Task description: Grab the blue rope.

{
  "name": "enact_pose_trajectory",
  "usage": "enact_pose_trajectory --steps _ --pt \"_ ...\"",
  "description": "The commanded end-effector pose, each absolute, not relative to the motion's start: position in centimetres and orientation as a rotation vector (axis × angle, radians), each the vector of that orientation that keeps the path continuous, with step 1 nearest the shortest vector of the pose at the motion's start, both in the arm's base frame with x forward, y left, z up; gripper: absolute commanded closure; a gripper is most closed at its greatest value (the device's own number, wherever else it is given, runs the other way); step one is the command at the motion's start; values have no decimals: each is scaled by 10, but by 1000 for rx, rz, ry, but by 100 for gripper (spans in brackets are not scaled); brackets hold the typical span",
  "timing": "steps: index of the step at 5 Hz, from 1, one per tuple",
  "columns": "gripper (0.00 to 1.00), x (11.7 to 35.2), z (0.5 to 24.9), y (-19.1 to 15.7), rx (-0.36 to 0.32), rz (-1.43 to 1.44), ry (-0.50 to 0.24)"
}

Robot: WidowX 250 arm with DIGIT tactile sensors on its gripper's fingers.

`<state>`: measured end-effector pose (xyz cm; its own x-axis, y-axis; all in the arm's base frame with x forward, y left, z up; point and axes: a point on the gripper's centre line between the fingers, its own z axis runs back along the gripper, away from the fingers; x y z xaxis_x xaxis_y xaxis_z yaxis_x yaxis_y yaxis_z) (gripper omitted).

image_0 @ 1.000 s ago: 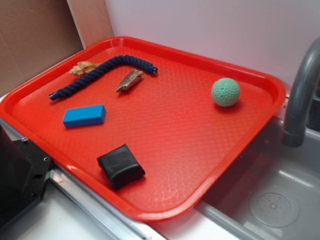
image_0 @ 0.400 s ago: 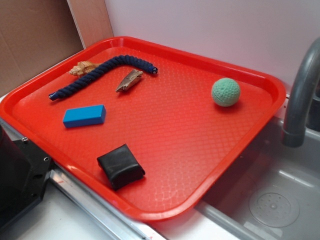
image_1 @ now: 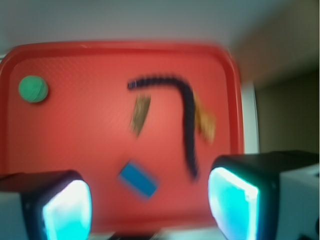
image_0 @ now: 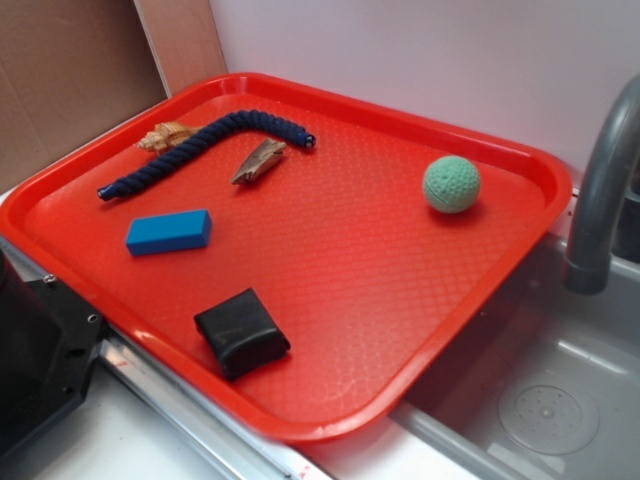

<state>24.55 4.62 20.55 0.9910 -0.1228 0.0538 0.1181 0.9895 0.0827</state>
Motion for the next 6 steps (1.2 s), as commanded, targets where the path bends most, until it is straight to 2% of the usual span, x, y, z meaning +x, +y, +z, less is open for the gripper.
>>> enact_pose_trajectory --steps 1,2,3,6 --pt "0 284 181 73 185 -604 -19" --pt "0 299 172 66 156 -855 -21" --pt "0 291 168 60 146 -1106 -27" --pt "0 289 169 59 156 -1085 -28"
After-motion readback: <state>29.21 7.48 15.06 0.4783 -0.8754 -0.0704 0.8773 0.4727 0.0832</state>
